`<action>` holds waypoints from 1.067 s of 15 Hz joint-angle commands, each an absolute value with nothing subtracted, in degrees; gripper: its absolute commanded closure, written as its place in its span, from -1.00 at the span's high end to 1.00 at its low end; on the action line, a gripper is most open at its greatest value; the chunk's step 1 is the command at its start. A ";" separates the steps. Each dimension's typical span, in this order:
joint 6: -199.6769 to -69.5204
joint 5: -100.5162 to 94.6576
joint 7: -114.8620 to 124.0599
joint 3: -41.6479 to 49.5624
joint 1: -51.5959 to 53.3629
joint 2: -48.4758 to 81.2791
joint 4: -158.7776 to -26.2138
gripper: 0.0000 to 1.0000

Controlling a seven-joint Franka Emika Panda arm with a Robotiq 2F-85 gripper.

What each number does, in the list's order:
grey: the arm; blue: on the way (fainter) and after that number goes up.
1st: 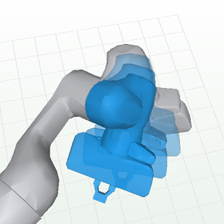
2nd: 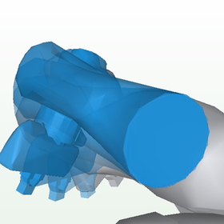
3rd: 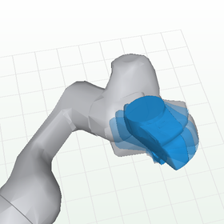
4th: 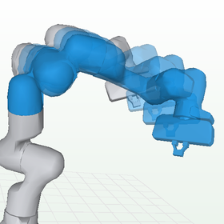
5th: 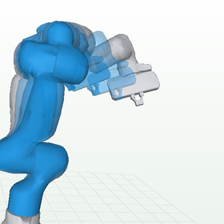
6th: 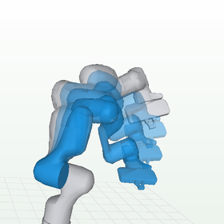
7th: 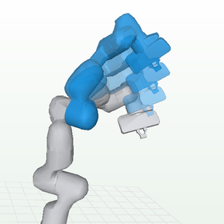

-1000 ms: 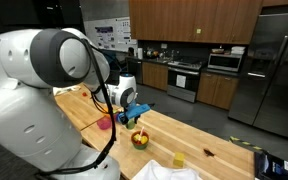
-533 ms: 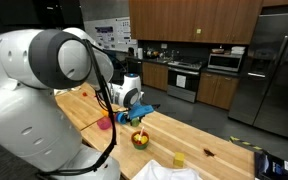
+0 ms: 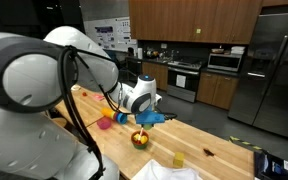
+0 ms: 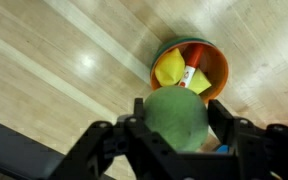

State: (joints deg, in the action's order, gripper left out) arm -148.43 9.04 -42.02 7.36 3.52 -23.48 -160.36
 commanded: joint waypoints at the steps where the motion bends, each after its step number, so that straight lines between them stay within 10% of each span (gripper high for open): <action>1: -148.11 7.83 -41.24 9.06 4.35 -24.14 -160.22 0.29; 8: -148.09 7.93 -41.31 8.92 5.14 -23.22 -160.11 0.29; 9: -148.09 7.94 -41.31 8.93 5.13 -23.17 -160.08 -0.21; 16: -155.65 18.68 -32.75 13.03 4.88 -20.46 -159.74 -0.21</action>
State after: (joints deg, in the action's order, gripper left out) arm -152.25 17.50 -36.48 11.18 6.05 -21.51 -159.74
